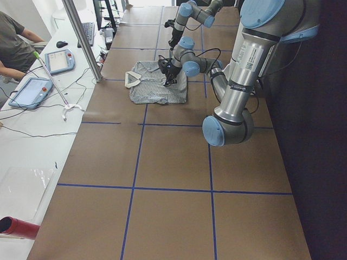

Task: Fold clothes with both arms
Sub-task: 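Grasp both near hem corners and lift them toward the collar, then lay the hem over the shirt near the collar with both grippers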

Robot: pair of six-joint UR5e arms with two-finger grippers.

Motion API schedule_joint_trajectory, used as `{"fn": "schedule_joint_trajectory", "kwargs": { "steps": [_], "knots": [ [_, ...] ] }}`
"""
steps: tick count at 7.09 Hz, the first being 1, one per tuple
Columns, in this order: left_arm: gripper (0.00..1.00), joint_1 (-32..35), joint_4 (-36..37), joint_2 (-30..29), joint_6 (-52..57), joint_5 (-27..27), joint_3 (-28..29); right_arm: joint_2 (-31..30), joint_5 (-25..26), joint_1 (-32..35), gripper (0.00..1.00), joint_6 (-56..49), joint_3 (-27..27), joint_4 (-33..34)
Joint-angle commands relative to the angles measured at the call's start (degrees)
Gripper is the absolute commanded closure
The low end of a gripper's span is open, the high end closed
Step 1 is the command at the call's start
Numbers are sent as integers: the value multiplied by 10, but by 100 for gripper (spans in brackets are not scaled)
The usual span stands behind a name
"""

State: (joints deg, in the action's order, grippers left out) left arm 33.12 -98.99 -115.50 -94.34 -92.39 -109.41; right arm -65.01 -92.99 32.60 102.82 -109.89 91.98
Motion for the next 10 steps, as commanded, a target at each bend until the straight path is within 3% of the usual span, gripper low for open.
{"fn": "schedule_joint_trajectory", "kwargs": {
  "steps": [1,3,5,8,10],
  "knots": [
    [100,46,-113,-23,26,1,125,66,-2,50,100,-44,109,-4],
    [100,58,-156,-50,30,3,192,107,-2,76,100,-50,219,-93],
    [100,66,-171,-58,32,4,215,161,-10,89,100,-56,297,-100],
    [100,70,-189,-65,37,6,242,197,-11,91,100,-55,357,-115],
    [100,73,-192,-66,37,12,247,197,-11,92,100,-56,361,-115]
  ]
}}
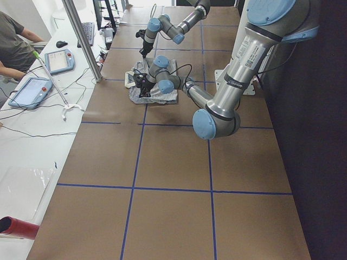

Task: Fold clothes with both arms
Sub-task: 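Lay the hem over the shirt near the collar with both grippers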

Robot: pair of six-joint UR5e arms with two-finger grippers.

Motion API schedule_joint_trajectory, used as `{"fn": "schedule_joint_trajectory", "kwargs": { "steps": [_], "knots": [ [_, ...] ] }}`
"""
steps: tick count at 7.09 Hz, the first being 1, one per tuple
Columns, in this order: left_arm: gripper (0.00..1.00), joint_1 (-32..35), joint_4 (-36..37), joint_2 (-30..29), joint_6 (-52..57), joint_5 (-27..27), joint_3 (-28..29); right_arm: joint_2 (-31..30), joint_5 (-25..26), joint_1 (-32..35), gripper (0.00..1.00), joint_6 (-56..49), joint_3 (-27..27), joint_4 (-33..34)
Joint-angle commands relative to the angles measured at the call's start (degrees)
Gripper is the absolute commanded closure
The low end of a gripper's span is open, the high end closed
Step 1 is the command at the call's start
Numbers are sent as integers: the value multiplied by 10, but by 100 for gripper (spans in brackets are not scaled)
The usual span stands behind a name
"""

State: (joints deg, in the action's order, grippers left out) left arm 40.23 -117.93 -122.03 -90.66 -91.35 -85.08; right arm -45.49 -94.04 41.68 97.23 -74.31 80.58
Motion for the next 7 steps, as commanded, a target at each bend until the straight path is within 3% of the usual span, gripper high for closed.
{"fn": "schedule_joint_trajectory", "kwargs": {
  "steps": [1,7],
  "knots": [
    [100,6,-5,-1,0,2,4,3,0,5,100,0,7,-1],
    [100,11,-3,-3,3,2,-2,5,1,8,100,0,7,-2]
  ]
}}
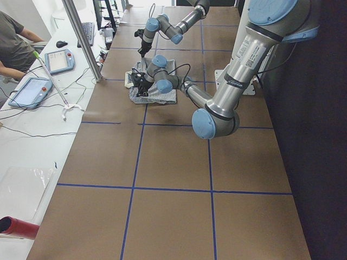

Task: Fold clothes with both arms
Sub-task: 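Lay the hem over the shirt near the collar with both grippers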

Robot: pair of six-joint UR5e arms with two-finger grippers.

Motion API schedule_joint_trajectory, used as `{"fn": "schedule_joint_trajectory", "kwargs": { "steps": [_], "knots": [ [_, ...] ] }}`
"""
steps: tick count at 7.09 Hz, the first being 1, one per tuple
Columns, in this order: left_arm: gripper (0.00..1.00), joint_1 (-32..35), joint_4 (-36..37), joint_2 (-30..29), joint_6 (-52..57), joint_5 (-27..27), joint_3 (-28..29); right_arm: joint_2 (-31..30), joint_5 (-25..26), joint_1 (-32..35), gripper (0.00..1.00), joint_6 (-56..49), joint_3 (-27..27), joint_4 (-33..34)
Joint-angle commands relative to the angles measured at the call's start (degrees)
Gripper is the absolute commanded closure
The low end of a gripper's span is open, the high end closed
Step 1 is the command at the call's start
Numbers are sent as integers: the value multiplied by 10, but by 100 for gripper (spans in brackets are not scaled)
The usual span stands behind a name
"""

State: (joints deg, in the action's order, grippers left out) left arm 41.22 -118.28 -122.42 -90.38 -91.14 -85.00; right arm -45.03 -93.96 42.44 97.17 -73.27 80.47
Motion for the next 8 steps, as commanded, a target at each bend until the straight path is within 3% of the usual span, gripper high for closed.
{"fn": "schedule_joint_trajectory", "kwargs": {
  "steps": [1,4,8],
  "knots": [
    [100,2,2,2,0,0,-9,-2,-1,0,100,-2,-9,-2],
    [100,6,5,10,1,-1,-39,-28,-25,10,100,-14,-52,-15],
    [100,14,5,17,29,0,-38,-38,-22,14,100,-38,-53,-16]
  ]
}}
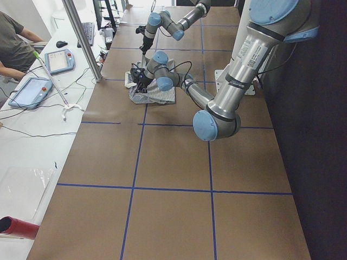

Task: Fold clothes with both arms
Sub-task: 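Lay the hem over the shirt near the collar with both grippers, then open both grippers and raise them off the folded shirt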

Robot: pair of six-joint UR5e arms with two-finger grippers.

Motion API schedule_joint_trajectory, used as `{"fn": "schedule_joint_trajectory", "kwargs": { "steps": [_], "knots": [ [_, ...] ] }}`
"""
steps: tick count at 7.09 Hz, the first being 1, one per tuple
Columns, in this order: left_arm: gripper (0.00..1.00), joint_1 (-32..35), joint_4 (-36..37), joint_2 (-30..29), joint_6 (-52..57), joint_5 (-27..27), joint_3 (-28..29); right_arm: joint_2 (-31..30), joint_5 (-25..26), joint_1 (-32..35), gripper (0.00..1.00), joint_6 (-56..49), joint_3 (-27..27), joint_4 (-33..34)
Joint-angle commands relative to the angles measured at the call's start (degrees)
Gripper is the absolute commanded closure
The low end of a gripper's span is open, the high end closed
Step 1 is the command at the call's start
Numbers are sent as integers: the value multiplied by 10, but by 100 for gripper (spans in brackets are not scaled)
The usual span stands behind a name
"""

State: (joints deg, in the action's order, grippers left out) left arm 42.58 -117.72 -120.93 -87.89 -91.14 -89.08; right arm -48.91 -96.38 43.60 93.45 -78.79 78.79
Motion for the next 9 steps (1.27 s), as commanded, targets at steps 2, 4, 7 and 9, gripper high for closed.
{"fn": "schedule_joint_trajectory", "kwargs": {
  "steps": [2,4,7,9],
  "knots": [
    [100,-1,-4,-2,3,1,28,6,4,0,100,0,17,1],
    [100,-2,-6,-8,3,0,41,7,7,-3,100,-3,36,1],
    [79,-4,-7,-15,4,0,51,8,7,-5,65,-4,38,1],
    [76,-3,-8,-14,3,0,50,14,7,-7,63,1,59,-45]
  ]
}}
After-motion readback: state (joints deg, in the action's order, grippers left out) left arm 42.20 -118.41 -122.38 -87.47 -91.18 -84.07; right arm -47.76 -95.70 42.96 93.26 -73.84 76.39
